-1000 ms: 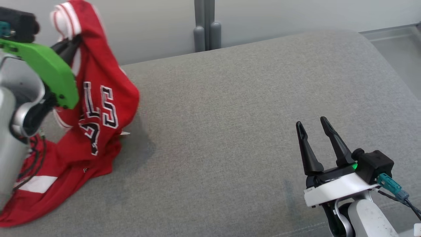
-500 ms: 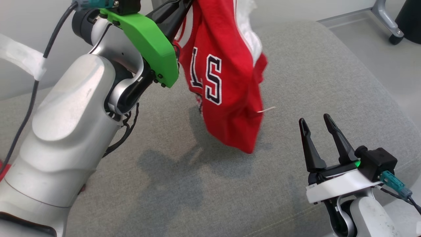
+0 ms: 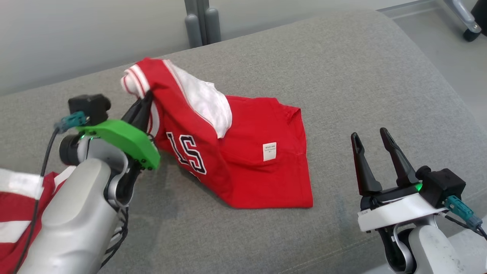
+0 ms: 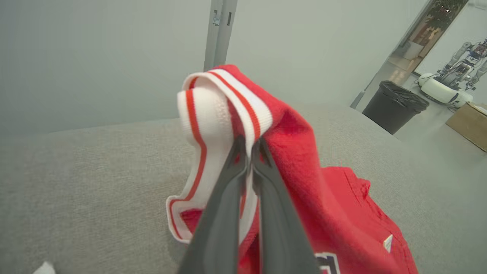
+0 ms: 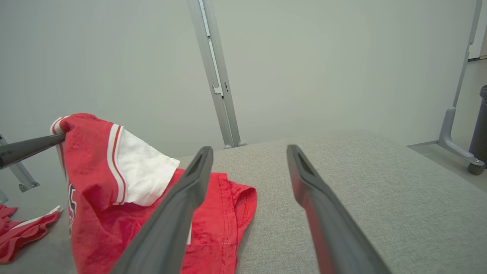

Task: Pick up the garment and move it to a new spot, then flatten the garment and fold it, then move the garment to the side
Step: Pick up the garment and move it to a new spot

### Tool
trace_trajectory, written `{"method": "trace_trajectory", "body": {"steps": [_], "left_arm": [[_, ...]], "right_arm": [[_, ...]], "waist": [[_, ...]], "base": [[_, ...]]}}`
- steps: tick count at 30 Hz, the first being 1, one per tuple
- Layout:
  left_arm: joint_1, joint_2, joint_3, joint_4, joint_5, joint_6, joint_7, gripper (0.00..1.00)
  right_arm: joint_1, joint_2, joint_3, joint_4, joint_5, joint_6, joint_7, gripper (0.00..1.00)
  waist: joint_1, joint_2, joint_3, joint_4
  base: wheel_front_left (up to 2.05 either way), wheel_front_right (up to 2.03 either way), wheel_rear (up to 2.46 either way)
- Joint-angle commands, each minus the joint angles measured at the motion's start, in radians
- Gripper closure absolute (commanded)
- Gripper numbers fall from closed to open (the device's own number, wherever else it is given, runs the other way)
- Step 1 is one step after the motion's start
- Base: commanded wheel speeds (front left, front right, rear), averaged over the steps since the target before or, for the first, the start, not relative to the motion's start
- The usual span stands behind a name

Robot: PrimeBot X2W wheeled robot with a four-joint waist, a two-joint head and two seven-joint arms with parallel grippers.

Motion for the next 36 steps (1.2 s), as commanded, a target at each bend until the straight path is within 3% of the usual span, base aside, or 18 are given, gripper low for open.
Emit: {"method": "trace_trajectory", "body": {"steps": [1,7,21,22,23,24,25,31,36], "left_arm": [[0.018,0.012,0.019,0.026,-0.011,0.010,-0.037,1.00],[0.075,0.006,0.056,0.161,-0.025,0.012,-0.141,1.00],[0.124,-0.001,0.082,0.362,-0.015,-0.009,-0.194,1.00],[0.126,-0.006,0.081,0.369,-0.012,-0.011,-0.196,0.96],[0.129,-0.011,0.081,0.376,-0.009,-0.013,-0.197,0.81],[0.132,-0.016,0.080,0.380,-0.006,-0.018,-0.198,0.53],[0.133,-0.022,0.082,0.381,-0.007,-0.022,-0.199,0.00],[0.132,-0.029,0.094,0.375,0.012,-0.038,-0.199,0.00],[0.149,-0.012,0.132,0.282,0.077,-0.018,-0.199,0.00]], "right_arm": [[-0.006,-0.004,0.000,-0.002,-0.004,0.000,-0.001,0.00],[-0.011,-0.012,0.008,0.002,-0.005,0.000,-0.001,0.00],[0.017,-0.023,-0.002,-0.005,-0.006,0.000,-0.001,0.00],[0.017,-0.024,0.001,-0.003,-0.006,0.000,-0.001,0.00],[0.017,-0.025,0.003,-0.001,-0.006,0.000,-0.001,0.00],[0.017,-0.026,0.004,0.001,-0.006,0.000,-0.001,0.00],[0.017,-0.026,0.005,0.002,-0.006,0.000,-0.001,0.00],[0.027,-0.033,0.013,0.011,0.001,0.000,-0.001,0.00],[0.036,-0.040,0.006,0.013,0.002,0.000,-0.001,0.00]], "waist": [[0.0000,-0.0001,0.014,0.019],[0.0000,-0.0001,0.018,0.044],[0.0000,-0.0001,0.010,0.067],[0.0000,-0.0001,0.007,0.069],[0.0000,-0.0001,0.005,0.071],[0.0000,-0.0001,0.002,0.073],[0.0000,-0.0001,-0.001,0.076],[0.0000,-0.0001,-0.019,0.091],[0.0000,-0.0001,-0.038,0.105]], "base": [[0.00,0.00,0.00],[0.00,0.00,0.00],[0.00,0.00,0.00],[0.00,0.00,0.00],[0.00,0.00,0.00],[0.00,0.00,0.00],[0.00,0.00,0.00],[0.00,0.00,0.00],[0.00,0.00,0.00]]}}
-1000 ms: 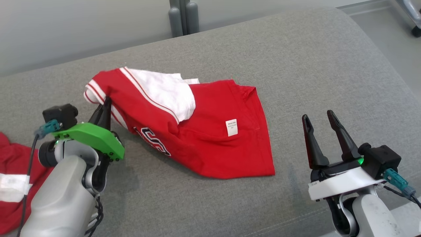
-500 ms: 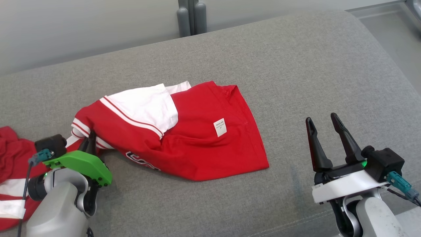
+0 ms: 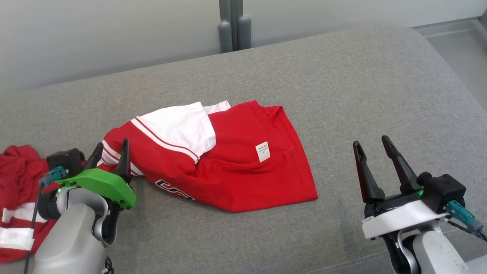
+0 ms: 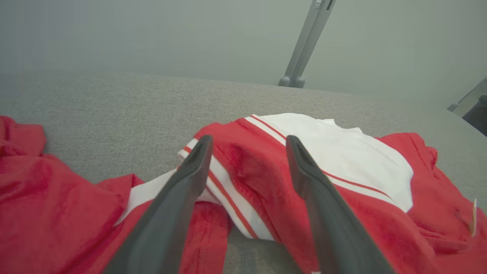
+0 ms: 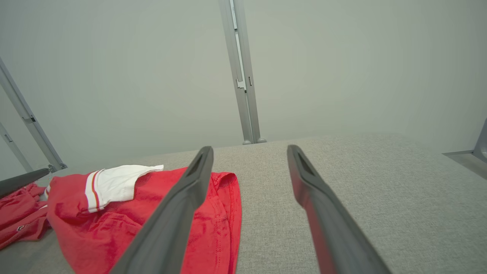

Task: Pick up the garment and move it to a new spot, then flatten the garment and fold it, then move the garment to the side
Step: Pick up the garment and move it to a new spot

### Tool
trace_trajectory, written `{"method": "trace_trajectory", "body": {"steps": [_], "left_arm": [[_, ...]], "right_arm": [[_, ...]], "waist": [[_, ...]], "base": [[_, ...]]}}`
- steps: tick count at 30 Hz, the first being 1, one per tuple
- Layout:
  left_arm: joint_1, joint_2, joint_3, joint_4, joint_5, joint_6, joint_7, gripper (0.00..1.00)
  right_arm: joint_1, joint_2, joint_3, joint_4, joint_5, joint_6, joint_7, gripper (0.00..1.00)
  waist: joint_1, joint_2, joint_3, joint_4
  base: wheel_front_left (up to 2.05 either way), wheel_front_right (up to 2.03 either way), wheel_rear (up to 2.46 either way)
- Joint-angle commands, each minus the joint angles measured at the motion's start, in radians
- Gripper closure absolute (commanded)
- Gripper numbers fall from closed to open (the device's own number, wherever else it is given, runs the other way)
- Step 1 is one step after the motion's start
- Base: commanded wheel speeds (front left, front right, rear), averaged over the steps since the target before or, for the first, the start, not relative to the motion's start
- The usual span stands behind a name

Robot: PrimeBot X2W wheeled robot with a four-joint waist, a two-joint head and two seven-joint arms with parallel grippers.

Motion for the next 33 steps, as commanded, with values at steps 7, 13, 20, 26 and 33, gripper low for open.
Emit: {"method": "trace_trajectory", "body": {"steps": [7,13,20,26,33], "left_arm": [[0.075,0.032,0.076,-0.181,0.088,0.038,-0.001,0.00],[0.182,0.043,0.139,-0.372,0.165,0.068,-0.002,0.00],[0.319,0.055,0.152,-0.508,0.209,0.130,0.004,0.00],[0.429,0.075,0.164,-0.635,0.246,0.208,0.000,0.00],[0.549,0.033,0.215,-0.788,0.316,0.235,-0.001,0.00]], "right_arm": [[0.027,-0.014,-0.022,-0.005,-0.003,0.000,-0.001,0.00],[0.044,-0.009,-0.047,-0.010,-0.007,0.000,-0.001,0.00],[0.060,0.003,-0.072,-0.010,-0.005,0.000,-0.001,0.00],[0.066,-0.002,-0.079,-0.015,-0.010,0.000,-0.001,0.00],[0.080,0.000,-0.099,-0.026,-0.013,0.000,-0.001,0.00]], "waist": [[0.0000,0.0000,-0.024,0.019],[0.0000,0.0000,-0.036,0.038],[0.0000,0.0000,-0.045,0.056],[0.0000,0.0000,-0.049,0.057],[0.0000,0.0000,-0.042,0.068]], "base": [[0.00,0.00,0.00],[0.00,0.00,0.00],[0.00,0.00,0.00],[0.00,0.00,0.00],[0.00,0.00,0.00]]}}
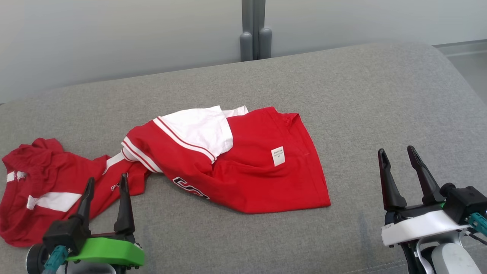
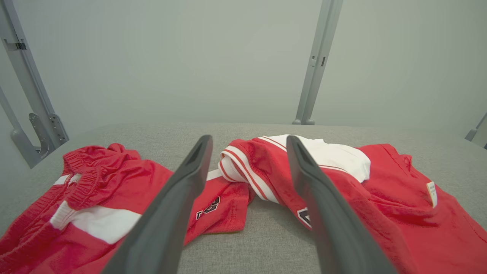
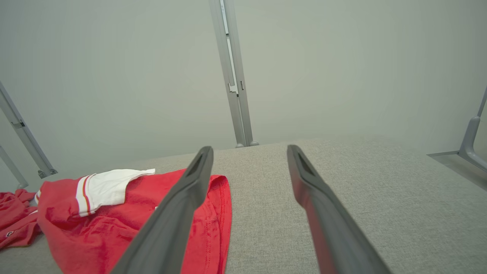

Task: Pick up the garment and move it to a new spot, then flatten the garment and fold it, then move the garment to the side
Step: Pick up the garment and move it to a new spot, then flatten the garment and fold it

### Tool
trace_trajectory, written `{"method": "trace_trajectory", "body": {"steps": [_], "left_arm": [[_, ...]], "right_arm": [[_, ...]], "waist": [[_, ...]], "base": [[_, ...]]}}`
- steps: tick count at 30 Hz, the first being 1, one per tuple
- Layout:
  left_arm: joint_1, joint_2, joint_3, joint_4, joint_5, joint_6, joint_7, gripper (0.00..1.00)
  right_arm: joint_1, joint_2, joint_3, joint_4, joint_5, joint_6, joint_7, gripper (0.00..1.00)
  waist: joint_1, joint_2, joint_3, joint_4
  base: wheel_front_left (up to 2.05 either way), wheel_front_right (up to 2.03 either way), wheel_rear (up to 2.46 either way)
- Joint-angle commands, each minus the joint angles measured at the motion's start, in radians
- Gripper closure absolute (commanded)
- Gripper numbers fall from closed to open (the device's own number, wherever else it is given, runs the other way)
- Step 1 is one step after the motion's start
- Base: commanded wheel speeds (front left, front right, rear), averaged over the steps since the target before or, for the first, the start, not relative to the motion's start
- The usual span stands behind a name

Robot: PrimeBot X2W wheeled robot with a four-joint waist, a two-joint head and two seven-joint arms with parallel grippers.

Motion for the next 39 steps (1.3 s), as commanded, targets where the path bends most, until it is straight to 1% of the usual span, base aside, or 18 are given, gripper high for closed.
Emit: {"method": "trace_trajectory", "body": {"steps": [1,4,7,15,27,35,39], "left_arm": [[0.021,-0.016,0.012,-0.017,0.014,0.002,-0.001,0.00],[0.051,-0.050,0.035,-0.037,0.036,-0.001,-0.001,0.00],[0.063,-0.079,0.047,-0.044,0.055,-0.016,-0.001,0.00],[0.067,-0.115,0.088,-0.035,0.099,-0.050,-0.002,0.00],[0.059,-0.140,0.122,-0.013,0.131,-0.091,-0.002,0.00],[0.008,-0.136,0.095,0.022,0.137,-0.116,0.006,0.00],[-0.026,-0.136,0.076,0.041,0.137,-0.127,0.034,0.00]], "right_arm": [[0.017,0.001,-0.007,-0.004,-0.005,0.000,-0.001,0.00],[0.030,0.004,-0.015,-0.007,-0.006,0.000,-0.001,0.00],[0.035,-0.001,-0.009,-0.011,-0.011,0.000,-0.001,0.00],[0.035,0.000,0.005,-0.010,-0.012,0.000,-0.001,0.00],[0.024,0.000,0.015,-0.003,-0.002,0.000,-0.001,0.00],[0.008,-0.001,0.025,0.007,0.006,0.000,-0.001,0.00],[-0.006,0.000,0.034,0.013,0.008,0.000,-0.001,0.00]], "waist": [[0.0000,0.0000,-0.003,0.007],[0.0000,0.0000,-0.005,0.015],[0.0000,0.0000,-0.003,0.021],[0.0000,0.0000,-0.003,0.026],[0.0000,0.0000,0.002,0.025],[0.0000,0.0000,0.009,0.012],[0.0000,0.0000,0.016,-0.001]], "base": [[0.00,0.00,0.00],[0.00,0.00,0.00],[0.00,0.00,0.00],[0.00,0.00,0.00],[0.00,0.00,0.00],[0.00,0.00,0.00],[0.00,0.00,0.00]]}}
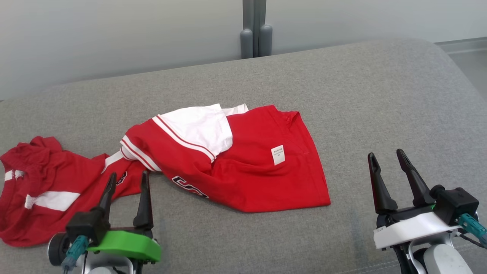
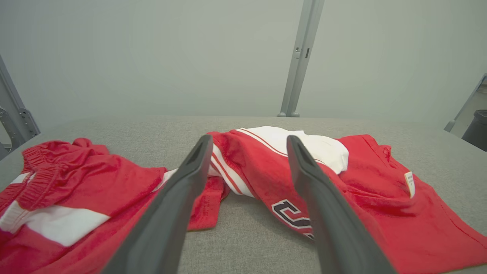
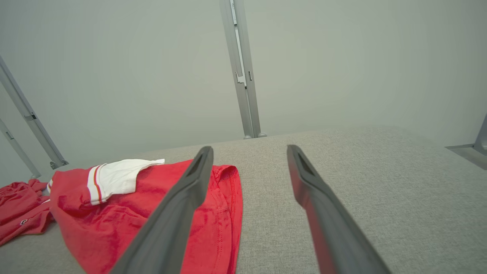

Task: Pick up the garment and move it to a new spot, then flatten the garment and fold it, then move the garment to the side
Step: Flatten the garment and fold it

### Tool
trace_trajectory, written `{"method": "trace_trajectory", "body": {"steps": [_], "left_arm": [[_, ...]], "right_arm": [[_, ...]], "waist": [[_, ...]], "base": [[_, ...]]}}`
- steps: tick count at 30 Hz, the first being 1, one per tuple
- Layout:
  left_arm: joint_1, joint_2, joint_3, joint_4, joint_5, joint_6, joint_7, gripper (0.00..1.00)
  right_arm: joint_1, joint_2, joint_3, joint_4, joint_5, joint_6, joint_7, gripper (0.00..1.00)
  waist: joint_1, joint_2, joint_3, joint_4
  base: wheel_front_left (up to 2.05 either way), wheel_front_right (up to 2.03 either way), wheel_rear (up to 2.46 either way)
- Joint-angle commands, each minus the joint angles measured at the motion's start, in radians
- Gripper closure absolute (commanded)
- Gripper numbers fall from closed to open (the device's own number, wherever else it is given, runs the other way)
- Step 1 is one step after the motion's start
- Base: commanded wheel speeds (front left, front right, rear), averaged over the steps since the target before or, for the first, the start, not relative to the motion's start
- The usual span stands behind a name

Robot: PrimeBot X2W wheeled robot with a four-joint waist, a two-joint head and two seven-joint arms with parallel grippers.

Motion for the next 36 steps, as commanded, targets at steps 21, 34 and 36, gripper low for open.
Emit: {"method": "trace_trajectory", "body": {"steps": [21,34,36], "left_arm": [[-0.533,-0.008,-0.125,0.334,0.000,-0.082,0.453,0.00],[-0.840,-0.026,-0.125,0.595,-0.014,-0.059,0.649,0.00],[-0.874,-0.033,-0.127,0.644,-0.021,-0.057,0.676,0.00]], "right_arm": [[-0.084,0.021,0.022,-0.007,-0.001,0.000,-0.001,0.00],[-0.139,0.055,0.022,-0.027,-0.006,0.000,-0.001,0.00],[-0.147,0.059,0.024,-0.026,-0.006,0.000,-0.001,0.00]], "waist": [[0.0000,0.0000,0.132,-0.140],[0.0000,0.0000,0.265,-0.215],[0.0000,0.0000,0.277,-0.224]], "base": [[0.00,0.00,0.00],[0.00,0.00,0.00],[0.00,0.00,0.00]]}}
